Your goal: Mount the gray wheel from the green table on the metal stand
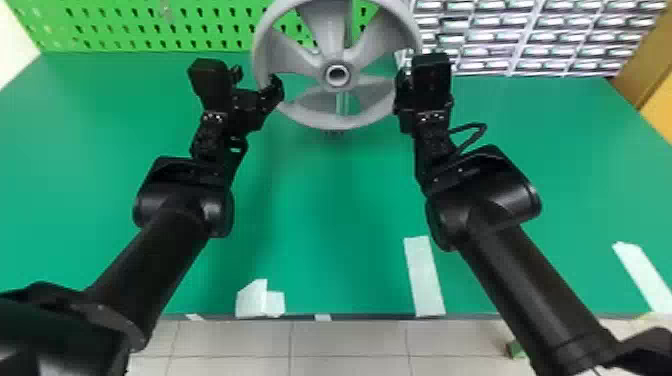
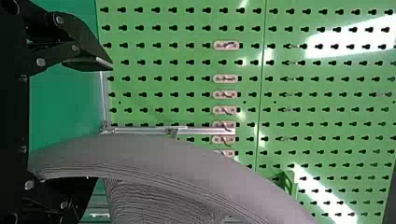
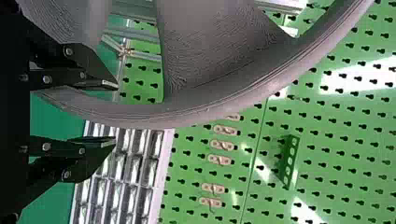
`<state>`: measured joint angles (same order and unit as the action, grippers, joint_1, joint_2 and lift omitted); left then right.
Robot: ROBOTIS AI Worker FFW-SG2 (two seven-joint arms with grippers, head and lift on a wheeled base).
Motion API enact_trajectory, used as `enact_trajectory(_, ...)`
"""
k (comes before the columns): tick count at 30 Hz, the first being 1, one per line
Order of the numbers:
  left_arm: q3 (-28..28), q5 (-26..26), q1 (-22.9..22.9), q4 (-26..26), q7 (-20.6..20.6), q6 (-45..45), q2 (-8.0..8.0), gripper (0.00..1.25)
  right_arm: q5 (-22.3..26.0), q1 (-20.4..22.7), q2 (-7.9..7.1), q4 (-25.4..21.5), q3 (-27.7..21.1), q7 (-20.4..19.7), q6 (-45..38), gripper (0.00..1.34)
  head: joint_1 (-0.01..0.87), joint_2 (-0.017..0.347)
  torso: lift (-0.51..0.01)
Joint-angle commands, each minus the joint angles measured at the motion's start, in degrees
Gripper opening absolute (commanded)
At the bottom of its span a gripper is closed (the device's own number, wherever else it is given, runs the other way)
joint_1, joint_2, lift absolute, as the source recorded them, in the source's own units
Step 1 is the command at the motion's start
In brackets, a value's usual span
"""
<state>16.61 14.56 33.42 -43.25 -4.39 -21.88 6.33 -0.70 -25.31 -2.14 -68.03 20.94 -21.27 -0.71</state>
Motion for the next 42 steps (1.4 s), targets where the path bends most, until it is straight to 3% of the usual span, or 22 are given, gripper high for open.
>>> enact_trajectory(1,0.6,1.2,0.0,-0.2,-0.5,0.0,-0.01,0.74,0.0,0.0,-0.06,0.0,0.1,0.1,0.4,0.54,0.867,0.052,-0.100)
enact_trajectory(20,1.8,2.1,0.0,-0.2,-1.8,-0.1,-0.09,0.76,-0.1,-0.1,0.03,0.0,0.0,1.2,0.4,0.75,0.867,0.052,-0.100)
enact_trajectory(35,2.4,2.4,-1.0,-1.1,-2.2,-0.1,-0.09,0.77,0.1,0.0,0.03,0.0,0.1,1.4,0.4,0.83,0.867,0.052,-0.100)
enact_trajectory(42,2.9,2.1,-1.5,-1.8,-2.2,0.0,-0.09,0.84,0.2,0.1,-0.06,0.0,0.1,1.6,0.7,0.87,0.867,0.052,-0.100)
